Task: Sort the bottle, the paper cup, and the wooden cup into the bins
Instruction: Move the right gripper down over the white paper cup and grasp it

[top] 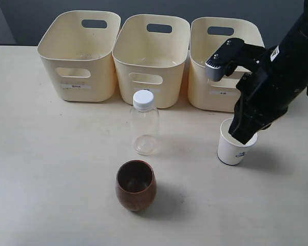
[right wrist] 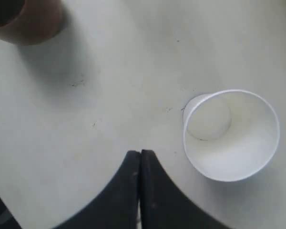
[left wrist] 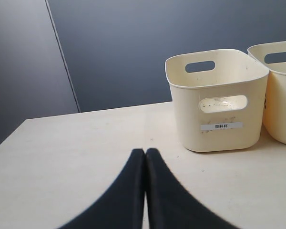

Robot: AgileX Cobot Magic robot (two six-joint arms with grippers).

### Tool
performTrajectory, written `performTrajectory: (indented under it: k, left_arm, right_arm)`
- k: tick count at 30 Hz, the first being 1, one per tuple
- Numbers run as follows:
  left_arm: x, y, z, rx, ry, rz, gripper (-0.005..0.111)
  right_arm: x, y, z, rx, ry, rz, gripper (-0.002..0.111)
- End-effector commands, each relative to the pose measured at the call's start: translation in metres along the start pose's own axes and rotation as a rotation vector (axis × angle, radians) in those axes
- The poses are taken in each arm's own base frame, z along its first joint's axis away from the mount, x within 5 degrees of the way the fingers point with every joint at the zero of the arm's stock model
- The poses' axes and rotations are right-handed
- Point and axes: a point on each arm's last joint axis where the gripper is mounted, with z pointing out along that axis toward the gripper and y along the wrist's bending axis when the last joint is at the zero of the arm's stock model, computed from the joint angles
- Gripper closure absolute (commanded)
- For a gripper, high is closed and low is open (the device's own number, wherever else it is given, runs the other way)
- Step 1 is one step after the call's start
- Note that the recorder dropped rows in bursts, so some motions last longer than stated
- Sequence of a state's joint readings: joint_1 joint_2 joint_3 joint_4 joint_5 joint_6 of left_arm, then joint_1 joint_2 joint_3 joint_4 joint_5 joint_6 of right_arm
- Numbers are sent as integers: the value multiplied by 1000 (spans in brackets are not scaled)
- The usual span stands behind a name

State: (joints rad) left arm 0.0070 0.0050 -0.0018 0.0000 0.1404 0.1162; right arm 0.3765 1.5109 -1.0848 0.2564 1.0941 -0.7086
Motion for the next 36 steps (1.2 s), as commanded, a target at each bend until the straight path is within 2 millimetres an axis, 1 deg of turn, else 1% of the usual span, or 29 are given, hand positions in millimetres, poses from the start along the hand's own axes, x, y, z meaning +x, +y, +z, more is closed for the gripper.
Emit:
performTrajectory:
  k: [1, 7, 14, 15, 17, 18, 20, 22, 23, 24, 26, 28, 32, 36]
  left_arm:
    - [0, 0, 0, -1, -8, -1, 107]
    - [0, 0, 0, -1, -8, -1, 107]
    - [0, 0, 0, -1, -8, -1, 107]
    - [0, 0, 0, -1, -8, -1, 107]
    - [0, 0, 0, -1, -8, -1, 107]
    - [0, 0, 0, -1, -8, -1, 107]
    - [0, 0, 0, -1, -8, -1, 107]
    - [0, 0, 0, -1, -8, -1, 107]
    - [0, 0, 0, -1, -8, -1, 107]
    - [0, 0, 0, -1, -8, -1, 107]
    - [0, 0, 0, -1, -8, -1, 107]
    - [0, 0, 0, -1, -8, -1, 107]
    - [0, 0, 0, -1, -8, -1, 107]
    - [0, 0, 0, -1, -8, -1, 107]
  right_arm:
    - [-2, -4, 8, 2, 21, 2, 109]
    - [-5, -9, 17, 4, 24, 8, 109]
    - [-5, -10, 17, 19, 20, 4, 108]
    - [-5, -10, 18, 16, 24, 4, 104]
    - [-6, -11, 20, 8, 24, 10, 90]
    - [-7, -10, 20, 1, 17, 15, 81]
    - [-9, -10, 21, -9, -5, 34, 56]
    - [-11, -10, 24, -15, -20, 70, 40]
    - [-12, -11, 25, -15, -21, 75, 39]
    - [-12, -12, 26, -15, -20, 76, 41]
    - [-12, -14, 30, -9, -13, 74, 49]
    - [-11, -16, 34, -3, 8, 67, 54]
    - [-11, -20, 43, -9, 41, 67, 55]
    - [-10, -22, 46, 5, 59, 70, 55]
